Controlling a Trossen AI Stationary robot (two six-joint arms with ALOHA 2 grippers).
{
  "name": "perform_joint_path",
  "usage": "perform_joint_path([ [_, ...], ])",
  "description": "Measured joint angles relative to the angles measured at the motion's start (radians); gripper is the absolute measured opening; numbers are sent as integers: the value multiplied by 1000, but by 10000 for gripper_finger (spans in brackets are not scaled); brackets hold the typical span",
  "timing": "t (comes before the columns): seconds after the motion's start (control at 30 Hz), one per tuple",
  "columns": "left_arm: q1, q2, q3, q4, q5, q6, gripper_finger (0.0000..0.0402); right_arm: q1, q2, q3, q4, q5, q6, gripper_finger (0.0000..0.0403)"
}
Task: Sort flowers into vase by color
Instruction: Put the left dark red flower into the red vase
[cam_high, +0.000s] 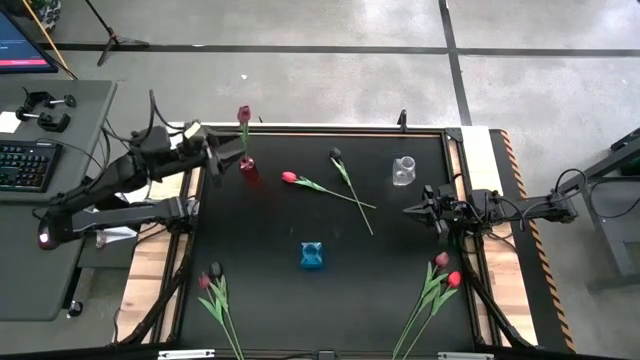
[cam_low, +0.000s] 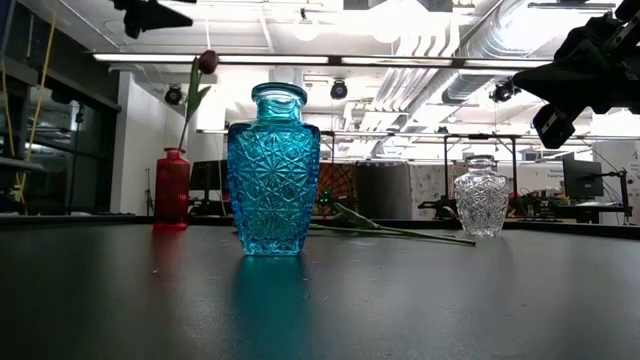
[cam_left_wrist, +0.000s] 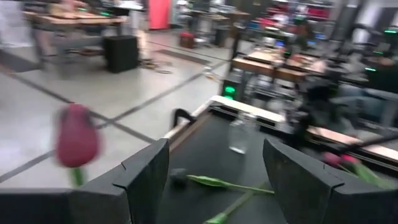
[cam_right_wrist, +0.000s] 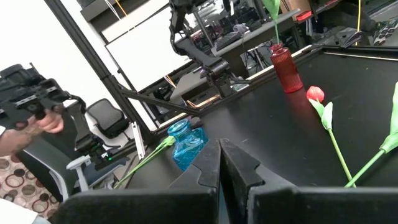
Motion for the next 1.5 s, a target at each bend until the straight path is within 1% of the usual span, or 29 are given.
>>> perform_joint_path([
  [0.2, -81, 0, 0, 3, 109, -11, 248, 0, 0, 0, 0, 0, 0, 0],
  [0.3, -142, 16, 0, -19, 216, -91, 248, 0, 0, 0, 0, 0, 0, 0],
  [0.37, -201, 40, 4, -63, 280, -155, 248, 0, 0, 0, 0, 0, 0, 0],
  [0.47, -322, 104, 36, -223, 324, -209, 248, 0, 0, 0, 0, 0, 0, 0],
  [0.57, -479, 184, 85, -445, 334, -183, 244, 0, 0, 0, 0, 0, 0, 0],
  [0.63, -587, 233, 112, -558, 335, -151, 238, 0, 0, 0, 0, 0, 0, 0],
  [0.73, -721, 291, 129, -647, 336, -124, 225, 0, 0, 0, 0, 0, 0, 0],
  [0.83, -826, 322, 130, -649, 336, -173, 213, 0, 0, 0, 0, 0, 0, 0],
  [0.9, -878, 341, 131, -635, 335, -283, 208, 0, 0, 0, 0, 0, 0, 0],
  [0.97, -922, 359, 125, -593, 332, -461, 205, 0, 0, 0, 0, 0, 0, 0],
  [1.07, -982, 390, 107, -547, 318, -865, 205, 0, 0, 0, 0, 0, 0, 0],
  [1.17, -1071, 443, 102, -549, 252, -1249, 204, 0, 0, 0, 0, 0, 0, 0],
  [1.27, -1196, 514, 102, -520, 170, -1549, 204, 0, 0, 0, 0, 0, 0, 0],
  [1.37, -1301, 618, 102, -410, 82, -1830, 204, 0, 0, 0, 0, 0, 0, 0],
  [1.5, -1387, 771, 102, -219, 2, -2119, 204, 0, 0, 0, 0, 0, 0, 0],
])
